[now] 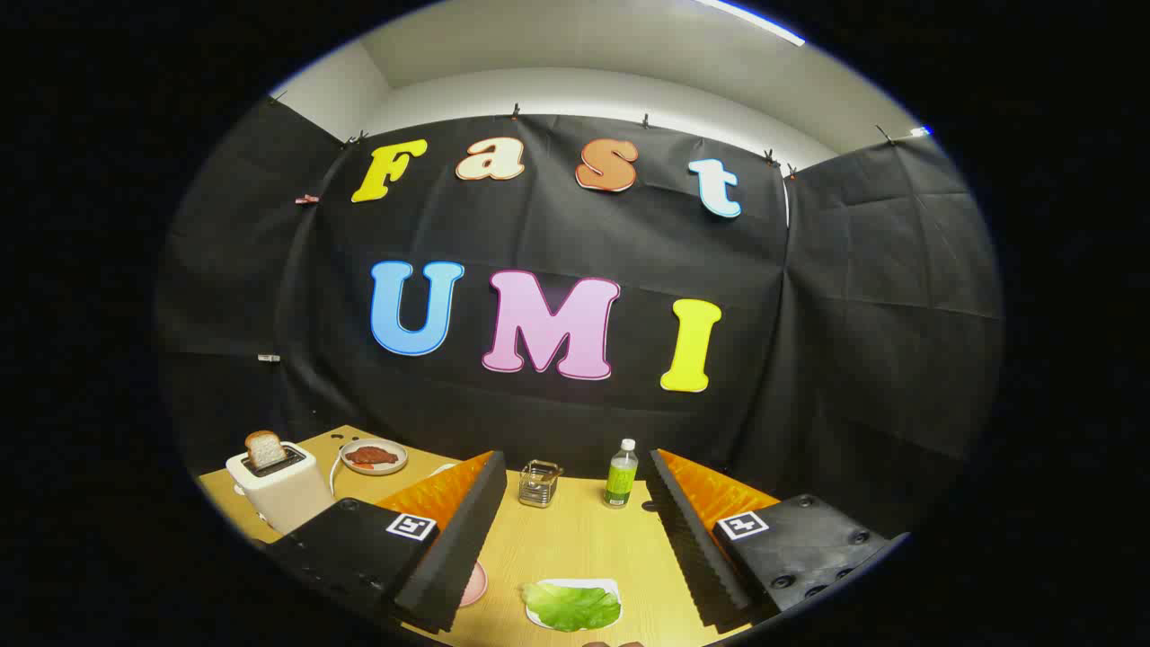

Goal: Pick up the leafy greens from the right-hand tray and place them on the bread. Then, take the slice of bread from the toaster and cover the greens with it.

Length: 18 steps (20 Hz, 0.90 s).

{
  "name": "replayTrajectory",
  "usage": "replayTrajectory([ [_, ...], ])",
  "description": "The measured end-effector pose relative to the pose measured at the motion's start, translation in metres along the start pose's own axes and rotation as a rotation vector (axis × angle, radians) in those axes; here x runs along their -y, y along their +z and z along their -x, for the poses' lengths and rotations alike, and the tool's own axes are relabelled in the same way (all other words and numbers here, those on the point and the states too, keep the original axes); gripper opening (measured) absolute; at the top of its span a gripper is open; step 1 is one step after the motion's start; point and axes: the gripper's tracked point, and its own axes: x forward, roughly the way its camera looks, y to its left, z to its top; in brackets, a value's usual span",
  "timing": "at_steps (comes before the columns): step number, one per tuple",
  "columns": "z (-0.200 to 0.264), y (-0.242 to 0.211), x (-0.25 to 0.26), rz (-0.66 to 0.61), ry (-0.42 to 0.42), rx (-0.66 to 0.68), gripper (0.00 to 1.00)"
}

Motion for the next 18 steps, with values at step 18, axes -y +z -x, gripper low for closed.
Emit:
replayTrajectory([
  [18, -0.031, -0.056, -0.004, -0.007, 0.04, -0.126, 0.97],
])
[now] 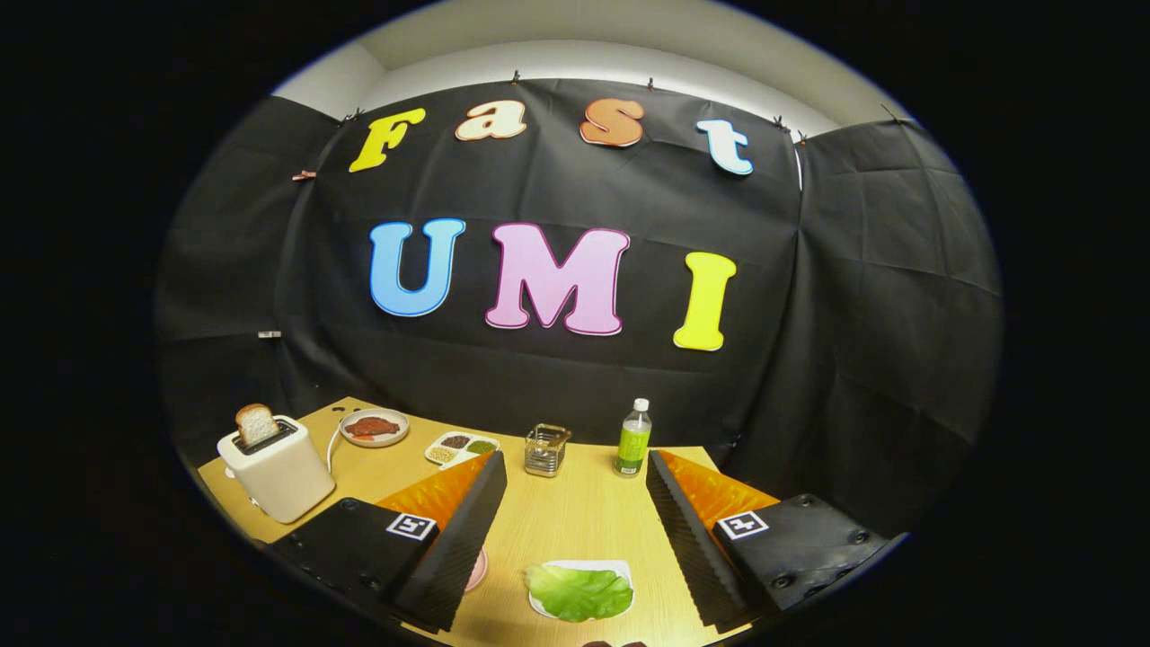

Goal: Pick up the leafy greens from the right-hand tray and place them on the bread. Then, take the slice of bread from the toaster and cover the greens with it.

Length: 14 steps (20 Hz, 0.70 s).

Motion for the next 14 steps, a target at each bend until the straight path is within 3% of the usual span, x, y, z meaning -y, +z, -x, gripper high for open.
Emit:
replayTrajectory([
  [8, -0.023, -0.039, 0.0, 0.001, 0.037, -0.082, 0.97],
  [14, -0.041, -0.092, 0.0, 0.024, 0.088, -0.188, 0.97],
])
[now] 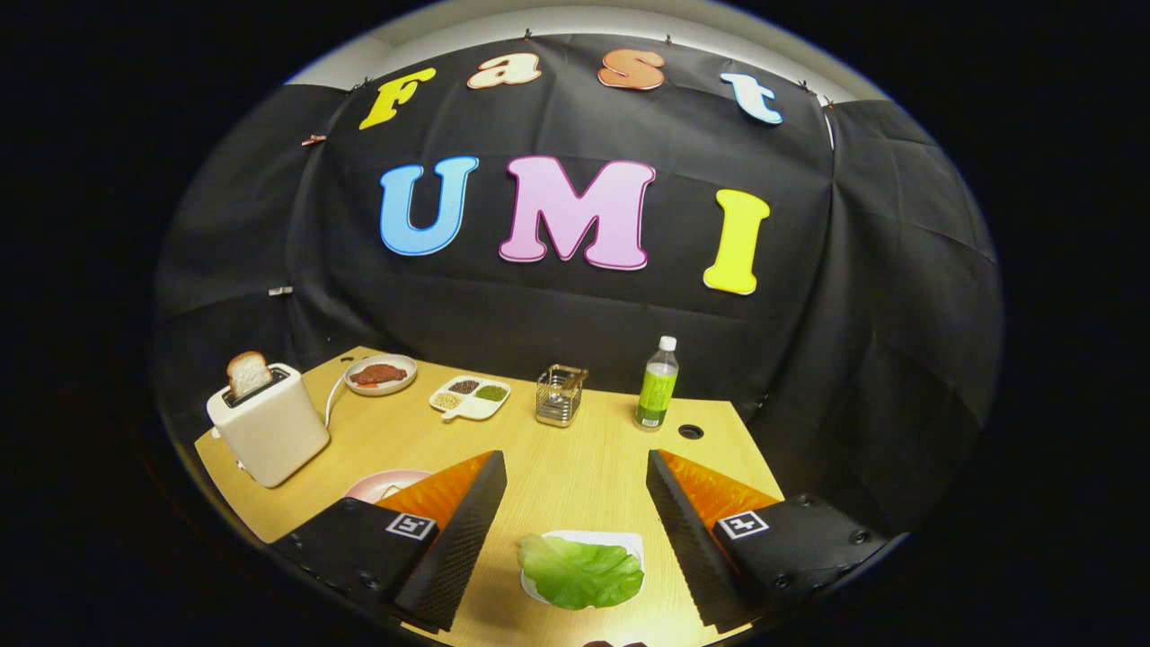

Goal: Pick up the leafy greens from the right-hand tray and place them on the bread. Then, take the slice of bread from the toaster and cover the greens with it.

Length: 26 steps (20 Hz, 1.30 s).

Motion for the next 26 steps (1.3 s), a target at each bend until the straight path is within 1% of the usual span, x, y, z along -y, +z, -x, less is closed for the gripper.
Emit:
replayTrajectory([
  [6, -0.033, -0.063, 0.003, 0.025, 0.061, -0.129, 0.97],
  [10, -0.055, -0.115, 0.005, 0.038, 0.122, -0.247, 0.98],
  [15, -0.07, -0.174, 0.009, 0.05, 0.176, -0.381, 0.98],
  [18, -0.074, -0.194, 0.007, 0.039, 0.206, -0.437, 0.98],
  [22, -0.073, -0.214, 0.002, 0.065, 0.244, -0.488, 0.98],
  [26, -0.075, -0.217, 0.003, 0.037, 0.249, -0.494, 0.98],
])
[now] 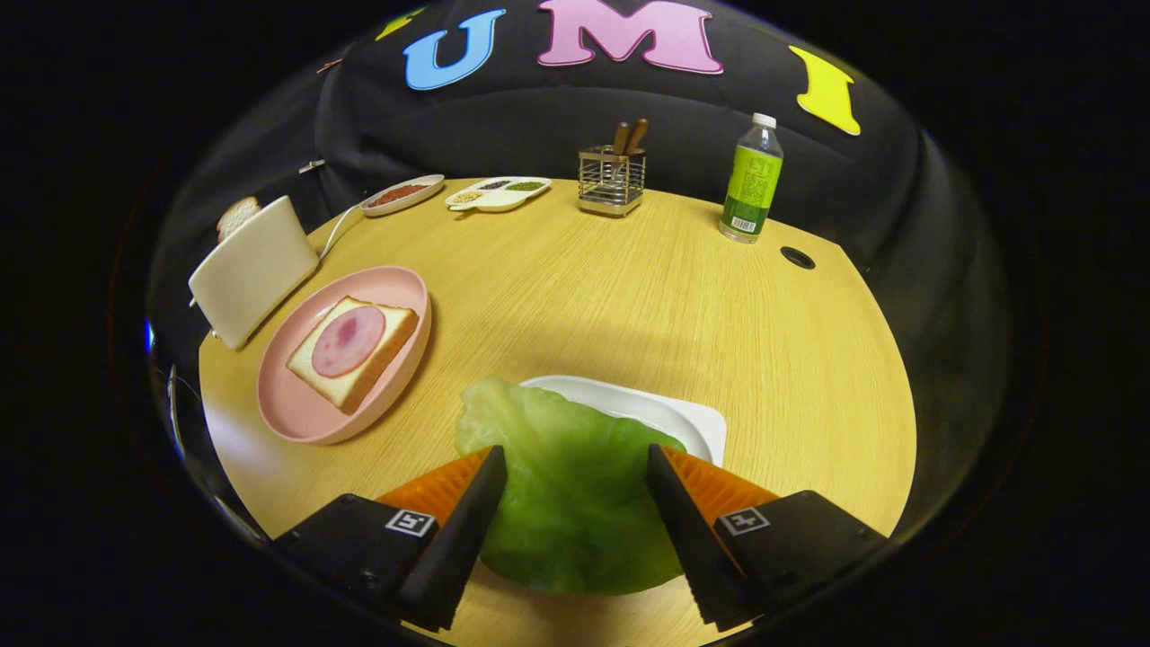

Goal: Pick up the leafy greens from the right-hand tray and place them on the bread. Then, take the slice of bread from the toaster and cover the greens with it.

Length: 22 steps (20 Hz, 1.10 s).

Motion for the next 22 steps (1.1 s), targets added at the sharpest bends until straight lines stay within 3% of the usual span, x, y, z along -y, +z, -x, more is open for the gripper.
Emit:
replayTrajectory([
  [8, 0.0, 0.0, -0.003, 0.01, -0.001, -0.013, 0.86],
  [13, 0.001, 0.0, -0.01, 0.055, -0.007, -0.009, 0.24],
  [15, 0.0, 0.0, -0.013, 0.037, 0.006, -0.015, 0.24],
  [17, 0.001, 0.002, -0.011, 0.011, 0.007, -0.015, 0.13],
  [22, 0.003, 0.004, -0.01, -0.096, 0.025, -0.05, 0.06],
])
